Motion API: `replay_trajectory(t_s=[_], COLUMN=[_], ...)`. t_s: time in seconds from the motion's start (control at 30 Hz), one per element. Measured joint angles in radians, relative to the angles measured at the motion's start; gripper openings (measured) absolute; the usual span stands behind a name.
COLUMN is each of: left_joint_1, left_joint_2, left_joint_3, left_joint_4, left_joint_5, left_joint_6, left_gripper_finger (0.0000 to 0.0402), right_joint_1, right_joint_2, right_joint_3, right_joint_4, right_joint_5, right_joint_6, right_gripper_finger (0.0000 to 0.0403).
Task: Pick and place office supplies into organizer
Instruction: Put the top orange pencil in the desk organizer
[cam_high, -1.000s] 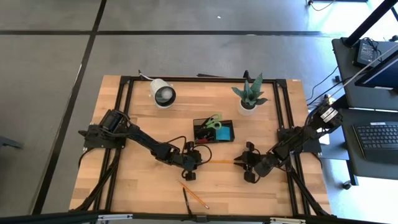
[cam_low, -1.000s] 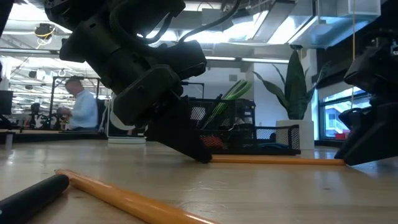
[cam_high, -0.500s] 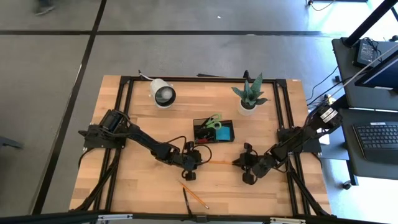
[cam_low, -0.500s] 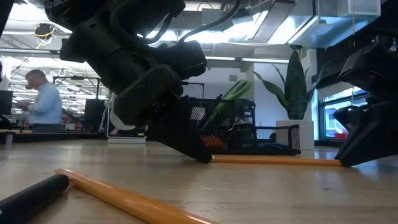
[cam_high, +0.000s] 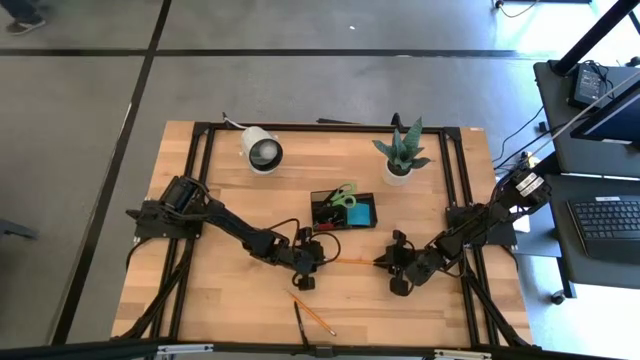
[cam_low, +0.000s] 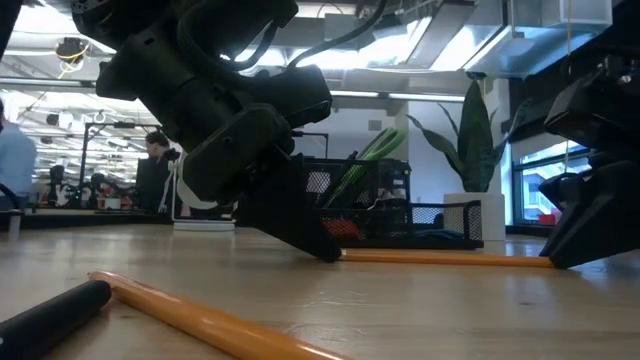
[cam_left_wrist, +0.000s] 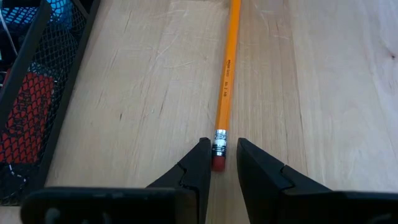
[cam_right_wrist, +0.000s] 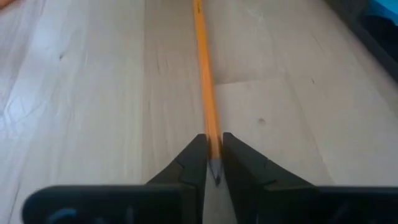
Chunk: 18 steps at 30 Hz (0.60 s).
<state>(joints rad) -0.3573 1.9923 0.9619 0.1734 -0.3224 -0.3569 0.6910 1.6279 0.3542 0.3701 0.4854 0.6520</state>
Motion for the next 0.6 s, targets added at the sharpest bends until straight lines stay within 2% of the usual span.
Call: replay_trajectory(t_s=[0.37, 0.6], left_joint_1=[0.000, 0.000], left_joint_2=[0.000, 0.000], left_joint_3=[0.000, 0.000], left_joint_4=[0.000, 0.000], left_joint_5=[0.000, 0.000], left_joint_6=[0.000, 0.000], left_gripper_finger=[0.0068, 0.0068], right_joint_1=[-0.023, -0.026], right_joint_2=[-0.003, -0.026], right_joint_3=[0.000, -0.004], right_joint_4=[-0.002, 0.000], right_joint_5=[-0.031, -0.052], right_joint_6=[0.072, 0.050], right_gripper_finger=[0.0058, 0.0058])
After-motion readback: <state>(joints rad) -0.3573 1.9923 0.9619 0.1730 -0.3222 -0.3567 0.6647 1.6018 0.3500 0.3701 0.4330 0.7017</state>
